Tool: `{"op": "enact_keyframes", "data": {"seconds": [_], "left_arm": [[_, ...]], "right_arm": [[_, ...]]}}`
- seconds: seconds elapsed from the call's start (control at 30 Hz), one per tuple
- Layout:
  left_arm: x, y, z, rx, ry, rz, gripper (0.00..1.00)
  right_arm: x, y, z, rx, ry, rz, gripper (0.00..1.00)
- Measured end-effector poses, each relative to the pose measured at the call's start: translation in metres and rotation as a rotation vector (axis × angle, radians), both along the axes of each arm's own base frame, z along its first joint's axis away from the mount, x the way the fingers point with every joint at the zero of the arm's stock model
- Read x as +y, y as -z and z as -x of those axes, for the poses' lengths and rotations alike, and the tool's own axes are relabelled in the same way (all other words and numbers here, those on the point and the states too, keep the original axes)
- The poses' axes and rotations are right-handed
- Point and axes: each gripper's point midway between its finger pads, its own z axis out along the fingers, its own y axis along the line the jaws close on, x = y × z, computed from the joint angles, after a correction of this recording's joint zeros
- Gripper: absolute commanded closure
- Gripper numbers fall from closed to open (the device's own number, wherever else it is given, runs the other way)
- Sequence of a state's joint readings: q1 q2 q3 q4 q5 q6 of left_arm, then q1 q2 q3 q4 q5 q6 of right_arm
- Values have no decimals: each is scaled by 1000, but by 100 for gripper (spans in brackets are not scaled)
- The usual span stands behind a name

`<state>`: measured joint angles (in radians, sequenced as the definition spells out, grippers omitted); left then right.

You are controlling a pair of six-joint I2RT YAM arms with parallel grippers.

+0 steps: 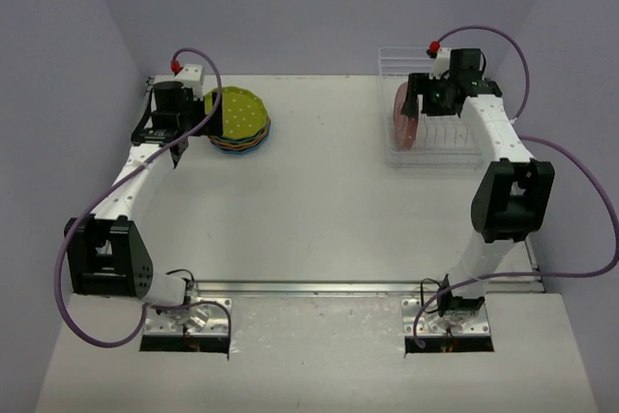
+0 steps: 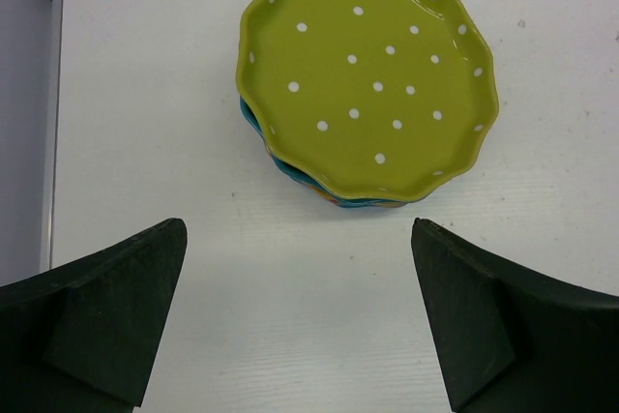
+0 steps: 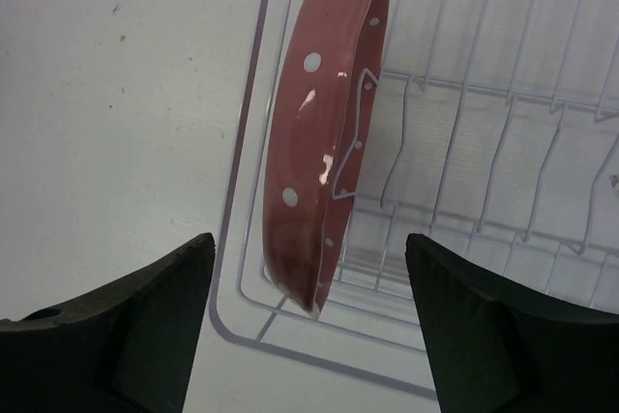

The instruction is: Unload the plates from the dish rack

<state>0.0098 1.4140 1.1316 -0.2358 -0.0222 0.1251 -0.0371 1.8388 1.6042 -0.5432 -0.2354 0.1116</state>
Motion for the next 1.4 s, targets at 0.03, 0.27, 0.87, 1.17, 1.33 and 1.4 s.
{"op": "enact_keyframes", "data": {"seconds": [0.03,0.27,0.87,1.17,1.33,1.4], "left_arm": [[0,-1,0,-2,-1,1,0],[-2,-2,1,-6,3,10,0],[-3,0,1,-1,-8,32,0],[-3,3,7,36,-21,50,0],[-4,-5,6,31,-23,59,0],[-6,-8,6,33,-17,70,0]], "right_arm": [[0,6,-2,9,-3,-1,26],[2,33,-8,47,-22,4,51],[19,26,-3,70,-39,-65,100],[37,-9,13,123,-25,-195,100],[46,-66,13,-2,-58,-238,100],[48,-91,14,-64,-85,-241,100]]}}
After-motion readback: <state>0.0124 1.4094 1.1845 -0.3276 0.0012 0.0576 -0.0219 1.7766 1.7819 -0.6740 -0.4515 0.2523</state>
